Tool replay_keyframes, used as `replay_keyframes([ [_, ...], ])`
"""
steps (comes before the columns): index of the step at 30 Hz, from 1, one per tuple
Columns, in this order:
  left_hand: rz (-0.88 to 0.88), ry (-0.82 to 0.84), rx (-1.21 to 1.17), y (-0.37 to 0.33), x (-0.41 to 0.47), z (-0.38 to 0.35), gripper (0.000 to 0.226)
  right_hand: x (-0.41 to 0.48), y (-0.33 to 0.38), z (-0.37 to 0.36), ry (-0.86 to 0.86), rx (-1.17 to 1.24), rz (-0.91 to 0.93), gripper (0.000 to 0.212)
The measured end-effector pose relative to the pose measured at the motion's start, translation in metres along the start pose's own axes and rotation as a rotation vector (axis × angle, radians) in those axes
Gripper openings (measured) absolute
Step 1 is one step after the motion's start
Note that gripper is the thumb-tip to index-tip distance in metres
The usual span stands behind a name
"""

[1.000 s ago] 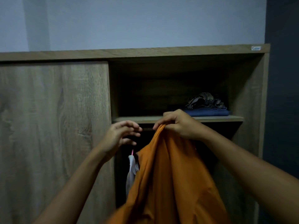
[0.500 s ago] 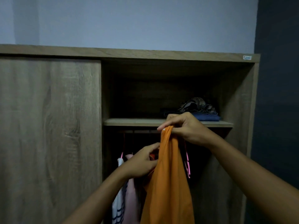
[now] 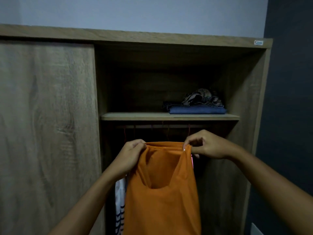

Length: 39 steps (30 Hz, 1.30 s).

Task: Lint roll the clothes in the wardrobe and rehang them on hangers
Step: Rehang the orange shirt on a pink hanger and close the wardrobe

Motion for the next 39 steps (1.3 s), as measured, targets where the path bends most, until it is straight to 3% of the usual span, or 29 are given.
replay_keyframes([
  [3, 0.007, -0.018, -0.009, -0.004, -0.002, 0.001, 0.033, 0.003, -0.004, -0.008, 0.003, 0.055, -0.025, 0.023],
  [7, 0.012, -0.078, -0.028, -0.012, -0.004, 0.007, 0.037, 0.006, 0.003, -0.013, -0.13, 0.06, -0.076, 0.043],
  [11, 0.012, -0.16, -0.015, -0.022, -0.006, 0.014, 0.04, 0.011, 0.003, -0.028, -0.248, 0.004, -0.116, 0.017],
  [19, 0.023, -0.092, 0.11, -0.023, -0.019, 0.028, 0.03, 0.025, -0.005, -0.027, -0.367, 0.033, -0.23, 0.026],
  [22, -0.005, -0.093, 0.246, -0.02, -0.022, 0.038, 0.034, 0.031, -0.007, -0.028, -0.394, -0.011, -0.282, 0.02],
  [26, -0.042, -0.076, 0.388, -0.014, -0.026, 0.028, 0.032, 0.035, 0.011, -0.037, -0.378, 0.208, -0.204, 0.016],
  [30, -0.146, 0.03, 0.576, -0.005, -0.028, -0.011, 0.01, 0.041, 0.028, -0.046, -0.3, 0.321, -0.118, 0.012],
  [32, -0.134, -0.034, 0.505, -0.006, -0.027, -0.009, 0.022, 0.042, 0.026, -0.045, -0.304, 0.325, -0.134, 0.01],
  [35, -0.083, -0.216, 0.314, -0.011, -0.021, 0.021, 0.028, 0.041, 0.014, -0.045, -0.285, 0.226, -0.245, 0.008],
  [39, -0.125, -0.297, 0.311, -0.021, -0.018, 0.028, 0.031, 0.035, -0.011, -0.055, -0.21, -0.006, -0.379, 0.015],
])
Point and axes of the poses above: each hand's wrist, its own x-axis towards the middle knuckle, its own z-axis out of the back of the hand, y = z × x, the point moved 8 cm from there along x, towards the middle knuckle, and after that the axes turned 8 degrees about -x, right-handed, at the moved point
